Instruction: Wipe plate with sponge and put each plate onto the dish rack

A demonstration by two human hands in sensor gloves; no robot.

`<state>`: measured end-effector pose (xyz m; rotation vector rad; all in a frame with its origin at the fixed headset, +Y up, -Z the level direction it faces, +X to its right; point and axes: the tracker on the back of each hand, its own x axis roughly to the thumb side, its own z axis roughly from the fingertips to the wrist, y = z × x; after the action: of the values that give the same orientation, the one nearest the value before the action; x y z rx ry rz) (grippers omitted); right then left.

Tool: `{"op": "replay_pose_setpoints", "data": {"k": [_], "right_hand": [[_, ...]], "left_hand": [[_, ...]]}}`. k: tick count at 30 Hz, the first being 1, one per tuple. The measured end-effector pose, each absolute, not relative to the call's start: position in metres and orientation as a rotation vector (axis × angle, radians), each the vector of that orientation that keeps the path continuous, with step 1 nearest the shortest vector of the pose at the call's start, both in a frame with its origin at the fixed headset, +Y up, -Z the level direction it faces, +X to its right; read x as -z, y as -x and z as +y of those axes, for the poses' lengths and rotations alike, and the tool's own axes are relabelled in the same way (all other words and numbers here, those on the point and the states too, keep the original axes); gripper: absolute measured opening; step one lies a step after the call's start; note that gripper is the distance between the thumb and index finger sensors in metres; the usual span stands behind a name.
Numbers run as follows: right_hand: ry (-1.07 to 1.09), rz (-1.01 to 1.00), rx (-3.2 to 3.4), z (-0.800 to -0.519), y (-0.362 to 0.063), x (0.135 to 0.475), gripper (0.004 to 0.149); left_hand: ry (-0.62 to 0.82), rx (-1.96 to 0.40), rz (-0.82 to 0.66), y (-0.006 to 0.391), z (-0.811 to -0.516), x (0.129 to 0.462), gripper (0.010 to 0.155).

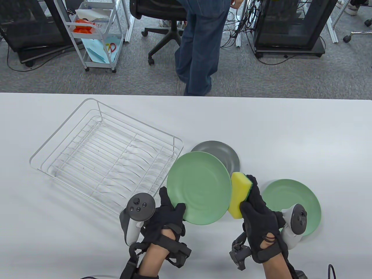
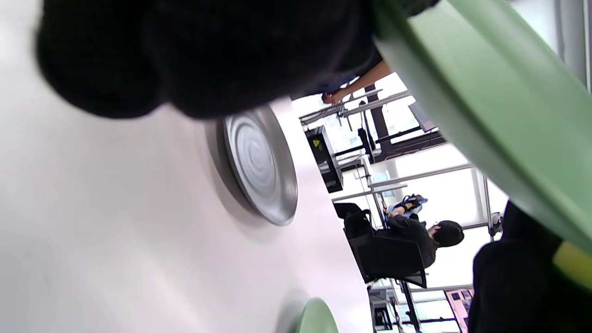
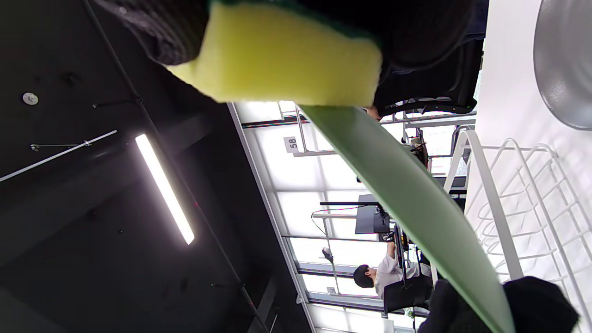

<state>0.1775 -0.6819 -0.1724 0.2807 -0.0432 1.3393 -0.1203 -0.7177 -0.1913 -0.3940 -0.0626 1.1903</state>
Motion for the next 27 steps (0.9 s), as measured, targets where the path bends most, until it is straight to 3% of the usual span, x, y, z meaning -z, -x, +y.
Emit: {"op": "replay_pose_setpoints", "data": {"k": [10,16,27], "right_hand": [[-0.266,-0.048,-1.251,-0.684,-0.189,0.176,0.060],[-0.192,-0.068,-1.237,-0.698,-0.193,0.181,0.059],[-0.198,0.130,-1.262,-0.721,-0.172,0.188,0.063]], "left_hand": [[0.572,-1.224,-0.189,0.097,-0.728,0.190,0.080],[0.587,-1.217,-0.233,0.093,-0.728,0.190,0.078],[0.627,-1.270,-0.312,0.089,-0.725,0.190,0.071]]}}
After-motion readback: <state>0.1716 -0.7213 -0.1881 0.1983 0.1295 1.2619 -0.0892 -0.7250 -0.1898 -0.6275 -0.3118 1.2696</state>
